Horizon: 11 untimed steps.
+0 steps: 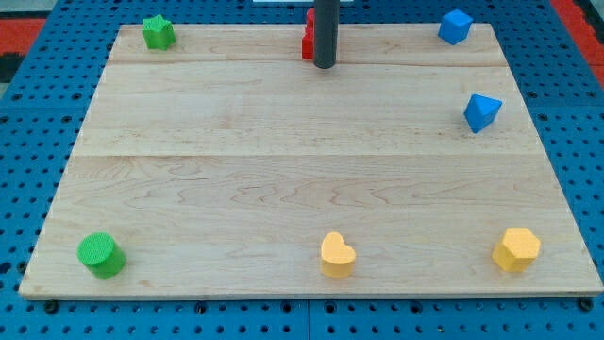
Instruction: Move the blue triangle closer to the blue cube
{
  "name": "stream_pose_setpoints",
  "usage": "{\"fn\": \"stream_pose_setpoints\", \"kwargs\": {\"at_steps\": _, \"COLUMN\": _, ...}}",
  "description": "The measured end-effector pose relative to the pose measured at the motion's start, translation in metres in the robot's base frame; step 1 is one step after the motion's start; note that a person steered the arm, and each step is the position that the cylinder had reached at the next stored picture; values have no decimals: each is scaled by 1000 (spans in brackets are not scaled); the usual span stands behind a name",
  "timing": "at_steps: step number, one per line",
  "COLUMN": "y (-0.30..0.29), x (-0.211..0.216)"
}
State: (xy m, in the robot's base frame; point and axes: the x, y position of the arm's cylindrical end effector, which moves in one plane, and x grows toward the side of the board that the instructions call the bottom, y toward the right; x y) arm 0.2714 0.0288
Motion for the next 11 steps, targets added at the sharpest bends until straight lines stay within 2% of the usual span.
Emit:
{"fn": "stream_pose_setpoints", "kwargs": {"at_steps": 2, "y": 0, "x": -18}}
{"fn": "stream_pose_setpoints", "kwargs": {"at_steps": 3, "y": 0, "x": -3}}
{"fn": "stream_pose_setpoints", "kwargs": {"at_steps": 5, "y": 1, "x": 129}}
{"fn": "stream_pose_setpoints", "kwargs": {"at_steps": 6, "y": 37, "x": 193}}
{"fn": "stream_pose_setpoints", "kwargs": {"at_steps": 7, "y": 91, "x": 219}}
{"fn": "stream_pose_setpoints", "kwargs": {"at_steps": 8, "y": 158, "x": 211}}
{"fn": "stream_pose_setpoints", "kwargs": {"at_steps": 9, "y": 208, "x": 177}}
{"fn": "stream_pose_setpoints", "kwargs": {"at_steps": 11, "y": 173, "x": 66}}
